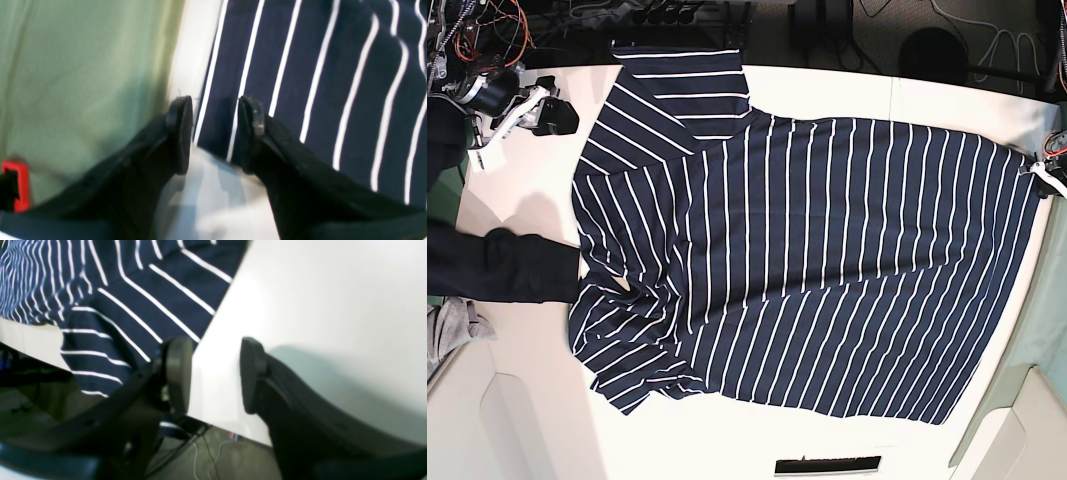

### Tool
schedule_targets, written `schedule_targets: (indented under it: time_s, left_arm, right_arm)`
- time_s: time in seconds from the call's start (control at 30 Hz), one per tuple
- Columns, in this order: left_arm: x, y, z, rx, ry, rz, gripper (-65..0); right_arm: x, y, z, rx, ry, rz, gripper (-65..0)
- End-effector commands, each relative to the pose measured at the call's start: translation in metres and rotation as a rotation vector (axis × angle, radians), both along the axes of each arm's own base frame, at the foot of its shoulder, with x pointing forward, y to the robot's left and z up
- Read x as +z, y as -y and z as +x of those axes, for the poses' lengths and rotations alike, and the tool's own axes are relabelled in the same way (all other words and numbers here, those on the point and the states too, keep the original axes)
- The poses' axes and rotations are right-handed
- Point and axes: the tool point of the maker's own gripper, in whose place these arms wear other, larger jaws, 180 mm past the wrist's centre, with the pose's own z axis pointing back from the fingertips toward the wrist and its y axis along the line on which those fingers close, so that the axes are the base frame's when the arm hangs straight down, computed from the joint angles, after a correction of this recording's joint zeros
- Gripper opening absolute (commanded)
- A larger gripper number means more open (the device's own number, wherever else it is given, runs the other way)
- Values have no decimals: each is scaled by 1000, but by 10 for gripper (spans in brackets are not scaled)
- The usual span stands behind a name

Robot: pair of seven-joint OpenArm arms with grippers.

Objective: Layout the t-shirt on the table in an organized manner, then fold the t-shirt properly
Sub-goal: 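Release the shirt and move both grippers away from it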

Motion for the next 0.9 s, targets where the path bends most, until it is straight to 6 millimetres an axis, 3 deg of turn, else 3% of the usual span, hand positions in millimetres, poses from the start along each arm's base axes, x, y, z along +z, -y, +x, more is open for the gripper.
schedule_targets:
  time_s: [0.0, 0.2, 0.5, 0.87]
  left_arm:
    - [19, -12, 13, -4, 52, 39, -396]
    - [20, -18, 19, 12, 49, 45, -396]
    - [10, -23, 11, 34, 19, 41, -396]
    - [13, -31, 10, 9, -3, 110, -396]
  right_arm:
    - [7, -1, 7, 13, 35, -3, -409]
    - [-10, -27, 2, 82, 19, -32, -287]
    - [-23, -74, -8, 86, -33, 41, -287]
    - [-24, -98, -15, 117, -55, 89, -288]
